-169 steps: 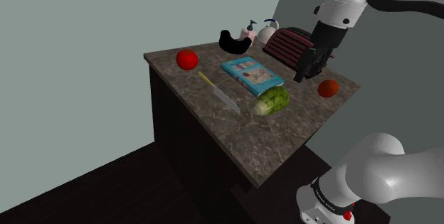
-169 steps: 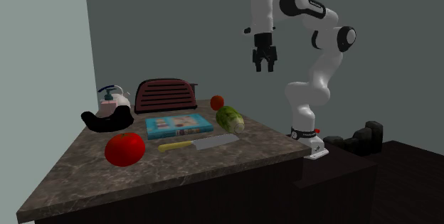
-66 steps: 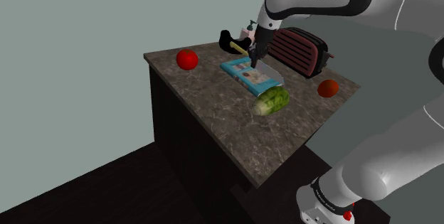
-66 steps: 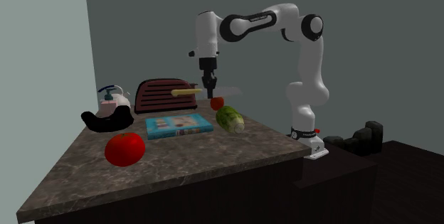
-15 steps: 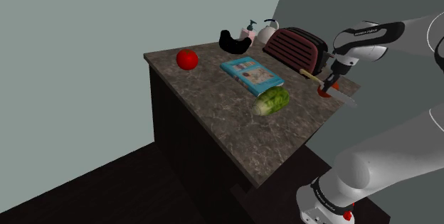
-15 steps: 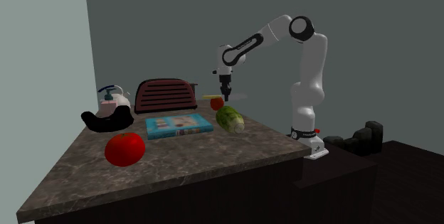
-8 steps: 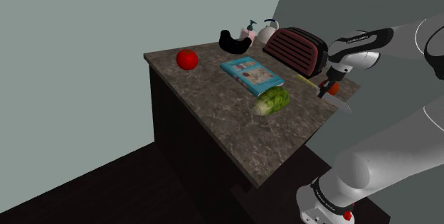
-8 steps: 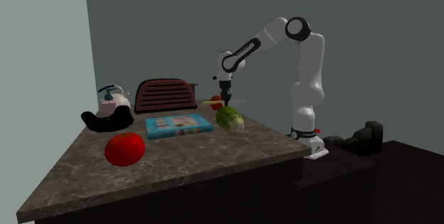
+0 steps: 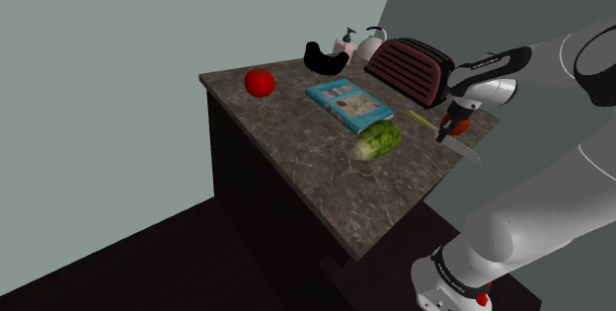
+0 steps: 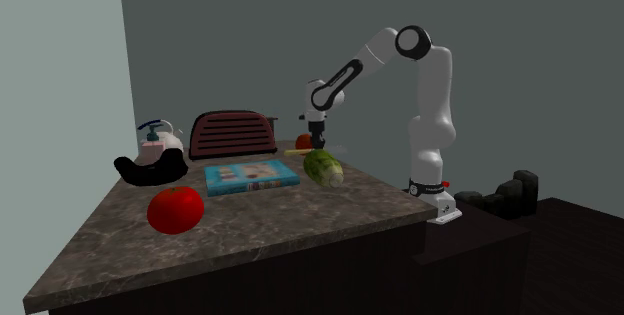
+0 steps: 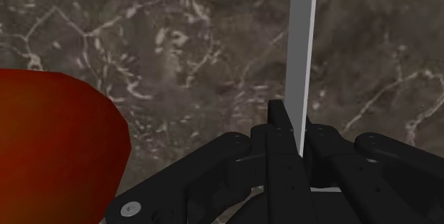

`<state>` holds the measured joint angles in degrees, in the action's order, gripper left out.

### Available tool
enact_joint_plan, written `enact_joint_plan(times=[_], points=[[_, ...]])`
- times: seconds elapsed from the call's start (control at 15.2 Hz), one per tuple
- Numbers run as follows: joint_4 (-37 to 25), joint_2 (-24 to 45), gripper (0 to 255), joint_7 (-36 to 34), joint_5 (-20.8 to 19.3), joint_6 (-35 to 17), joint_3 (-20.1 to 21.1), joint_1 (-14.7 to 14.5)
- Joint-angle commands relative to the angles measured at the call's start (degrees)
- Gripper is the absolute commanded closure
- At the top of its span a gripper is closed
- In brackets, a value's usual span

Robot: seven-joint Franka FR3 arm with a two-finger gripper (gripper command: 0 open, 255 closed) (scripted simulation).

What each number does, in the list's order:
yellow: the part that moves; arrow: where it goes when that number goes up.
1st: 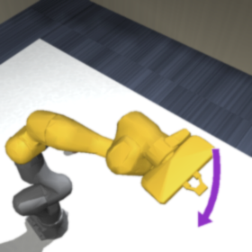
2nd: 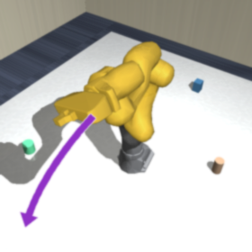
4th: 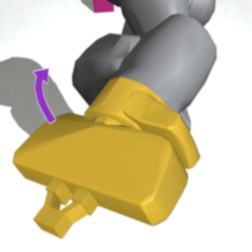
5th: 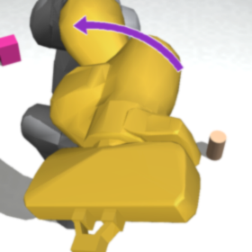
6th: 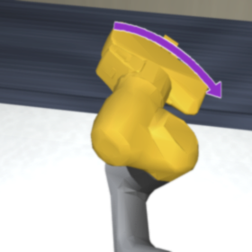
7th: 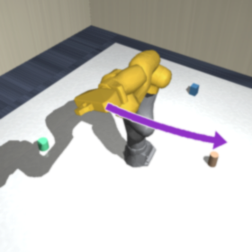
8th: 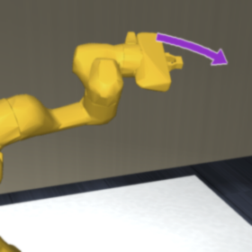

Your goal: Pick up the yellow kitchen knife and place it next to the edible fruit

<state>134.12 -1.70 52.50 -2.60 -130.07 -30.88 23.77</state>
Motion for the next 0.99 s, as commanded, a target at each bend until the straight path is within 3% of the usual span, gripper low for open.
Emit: enact_joint_plan(times=[0.0, 0.4, 0.46, 0.79, 0.92], points=[[0.1, 0.5, 255, 0.2, 0.3, -0.5, 0.0, 0.0], [0.1, 0.5, 255, 0.2, 0.3, -0.5, 0.0, 0.0], [0.0, 0.5, 0, 0.2, 0.3, -0.5, 0.0, 0.0], [0.0, 0.5, 0, 0.2, 0.3, -0.5, 0.0, 0.0], [-1.8, -2.0, 0, -0.9, -1.1, 3.5, 0.2, -0.1]])
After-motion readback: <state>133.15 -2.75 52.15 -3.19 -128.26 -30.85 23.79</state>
